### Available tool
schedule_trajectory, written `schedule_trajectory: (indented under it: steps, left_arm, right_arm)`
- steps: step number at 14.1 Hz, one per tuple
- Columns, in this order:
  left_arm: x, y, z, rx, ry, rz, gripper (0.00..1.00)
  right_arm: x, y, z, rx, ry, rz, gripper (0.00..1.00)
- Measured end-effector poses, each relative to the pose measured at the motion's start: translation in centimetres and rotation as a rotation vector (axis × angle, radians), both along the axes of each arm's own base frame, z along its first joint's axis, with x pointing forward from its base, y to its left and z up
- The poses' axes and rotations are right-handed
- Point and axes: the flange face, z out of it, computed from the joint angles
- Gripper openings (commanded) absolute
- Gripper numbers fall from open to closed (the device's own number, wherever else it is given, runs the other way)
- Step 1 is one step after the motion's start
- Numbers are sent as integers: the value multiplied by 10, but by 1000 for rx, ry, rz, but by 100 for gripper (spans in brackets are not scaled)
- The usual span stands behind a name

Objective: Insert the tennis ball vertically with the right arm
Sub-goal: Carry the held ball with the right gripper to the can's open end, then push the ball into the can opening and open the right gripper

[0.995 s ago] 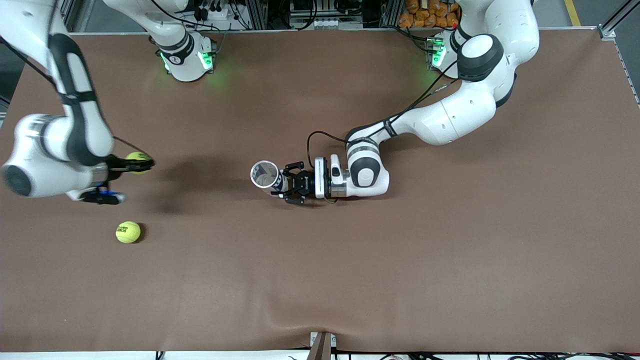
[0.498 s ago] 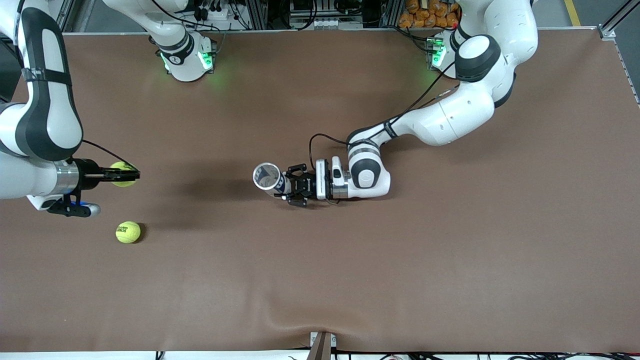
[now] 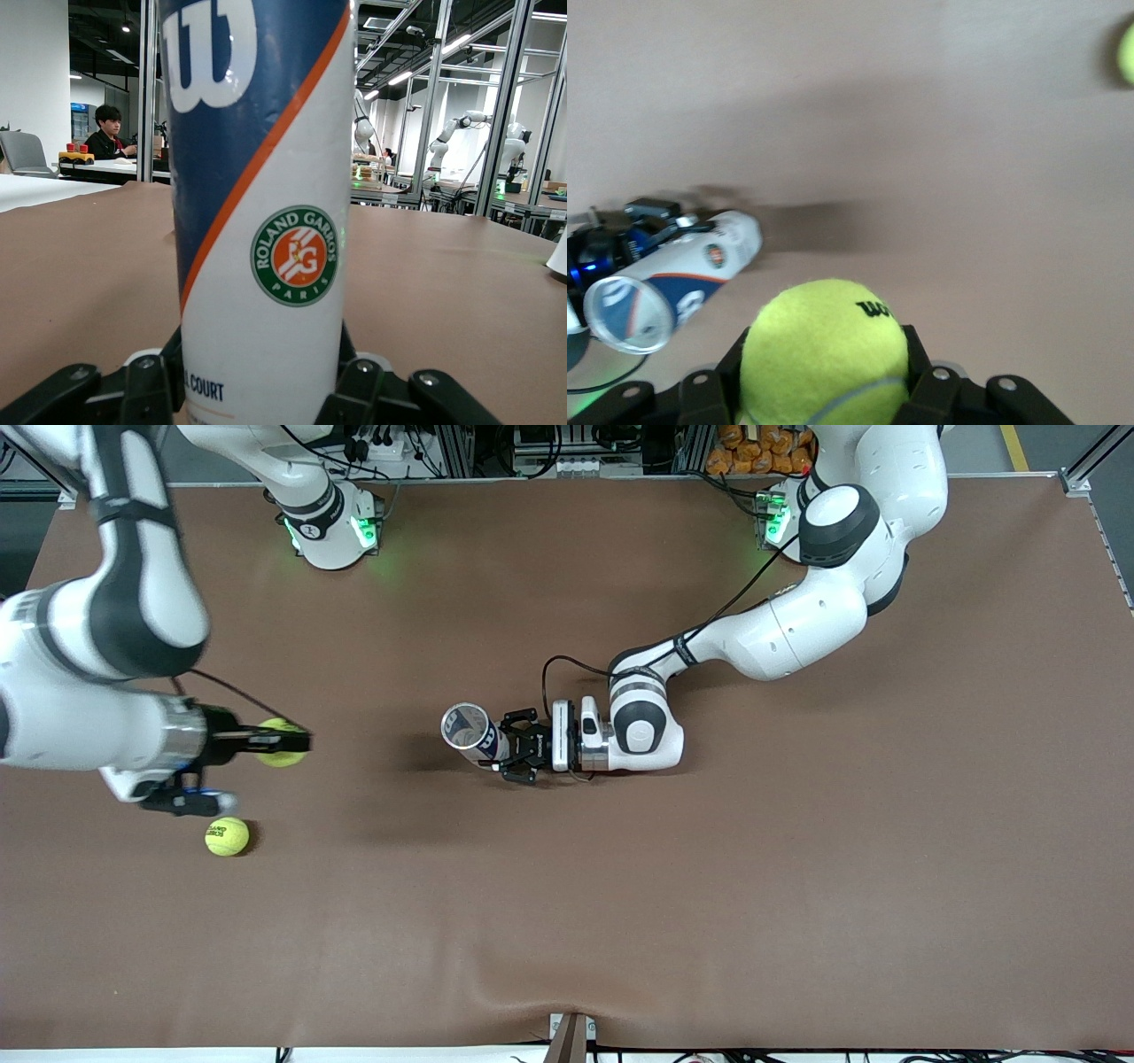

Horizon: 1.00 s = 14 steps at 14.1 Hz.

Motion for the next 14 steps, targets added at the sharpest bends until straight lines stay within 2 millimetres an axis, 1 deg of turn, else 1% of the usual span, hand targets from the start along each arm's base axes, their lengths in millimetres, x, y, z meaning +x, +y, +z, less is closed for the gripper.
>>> schedule_trajectory:
  steps: [1, 2, 4, 6, 8, 10, 11, 13, 14]
  left_arm:
    - [0, 1, -1, 1, -1, 0, 69]
    - [1, 1, -1, -2, -2, -2, 69]
    - [1, 2, -2, -6, -4, -5, 69]
    - [2, 3, -2, -9, -4, -7, 69]
    - [2, 3, -2, -9, -4, -7, 69]
    - [2, 3, -2, -9, -4, -7, 69]
    - [2, 3, -2, -9, -4, -7, 69]
    - [2, 3, -2, -9, -4, -7, 69]
    - [2, 3, -2, -9, -4, -7, 69]
  right_arm:
    - [-4, 26, -2, -16, 8, -16, 16]
    - [-7, 46, -6, -32, 13, -42, 16]
    - [-8, 70, -16, -53, 12, -93, 16]
    - [-14, 97, -23, -85, 35, -161, 16]
    - [-25, 133, -27, -120, 55, -248, 16]
    - [-34, 165, -32, -113, 87, -319, 16]
    - [-37, 175, -34, -103, 105, -340, 16]
    - [-39, 185, -39, -89, 131, -360, 18]
    - [-40, 188, -41, -87, 137, -368, 23]
